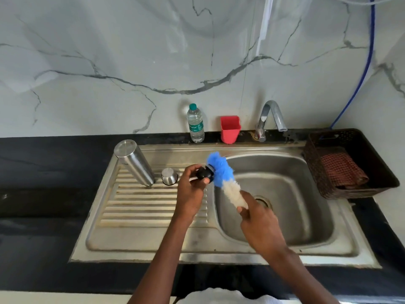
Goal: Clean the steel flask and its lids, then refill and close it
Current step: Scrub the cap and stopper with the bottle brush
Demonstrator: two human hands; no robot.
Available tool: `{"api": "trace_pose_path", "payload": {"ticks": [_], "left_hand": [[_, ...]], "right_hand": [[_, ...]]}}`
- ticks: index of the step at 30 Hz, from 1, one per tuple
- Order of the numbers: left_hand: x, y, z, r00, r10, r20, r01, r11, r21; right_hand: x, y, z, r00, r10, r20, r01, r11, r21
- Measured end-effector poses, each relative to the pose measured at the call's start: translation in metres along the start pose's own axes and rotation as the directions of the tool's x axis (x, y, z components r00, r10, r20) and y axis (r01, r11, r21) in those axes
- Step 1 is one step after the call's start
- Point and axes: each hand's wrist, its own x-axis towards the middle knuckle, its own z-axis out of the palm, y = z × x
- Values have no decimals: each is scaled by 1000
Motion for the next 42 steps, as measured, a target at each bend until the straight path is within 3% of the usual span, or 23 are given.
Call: {"api": "trace_pose_path", "payload": {"ticks": [2, 3, 4, 6, 8, 10, 15, 20, 23, 25, 28, 30, 33, 36, 39, 42], "left_hand": [[-4, -3, 6, 996, -38, 84, 42, 997, -58], [-4, -2, 5, 992, -95, 84, 109, 979, -173], [-2, 3, 3, 979, -190, 74, 204, 915, -348], [2, 9, -4, 916, -378, 135, 370, 665, -649], [1, 14, -11, 868, -432, 244, 442, 449, -776], [-1, 15, -13, 854, -415, 313, 478, 392, -786], [-3, 11, -9, 851, -408, 332, 511, 496, -702], [-5, 0, -8, 851, -369, 374, 514, 437, -738], [-3, -2, -7, 873, -347, 343, 478, 468, -743], [-3, -1, -4, 869, -376, 321, 481, 494, -724], [-4, 1, 3, 852, -431, 297, 477, 402, -782], [-4, 3, 5, 850, -447, 278, 465, 392, -793], [-3, 4, 10, 897, -392, 206, 414, 577, -704], [-4, 4, 16, 961, -250, 119, 272, 773, -573], [0, 6, 11, 990, -137, 43, 139, 840, -525], [5, 3, 8, 990, -120, -77, 74, 895, -441]], "right_hand": [[18, 3, 0, 995, 93, 22, -94, 990, 107], [22, 4, -1, 994, 106, 22, -108, 984, 141], [23, 6, -3, 994, 105, 12, -105, 980, 170], [20, 10, -7, 997, 79, -25, -73, 977, 199], [15, 13, -9, 998, 34, -53, -23, 980, 196], [13, 15, -6, 998, 5, -63, 8, 980, 199], [6, 16, -3, 995, -34, -99, 57, 968, 243], [2, 13, -4, 995, -43, -94, 65, 967, 247], [-4, 8, -4, 994, -47, -97, 69, 971, 230], [-11, 5, -7, 987, -94, -133, 110, 986, 124], [-23, -2, -14, 981, -158, -110, 146, 983, -115], [-30, -9, -18, 992, -117, -56, 105, 977, -184], [-36, -18, -21, 999, -54, 0, 53, 971, -234], [-23, -22, -28, 999, -9, -48, 1, 986, -168], [-7, -21, -39, 997, 14, -73, -19, 998, -66], [-23, -26, -38, 998, -32, -51, 24, 989, -148]]}}
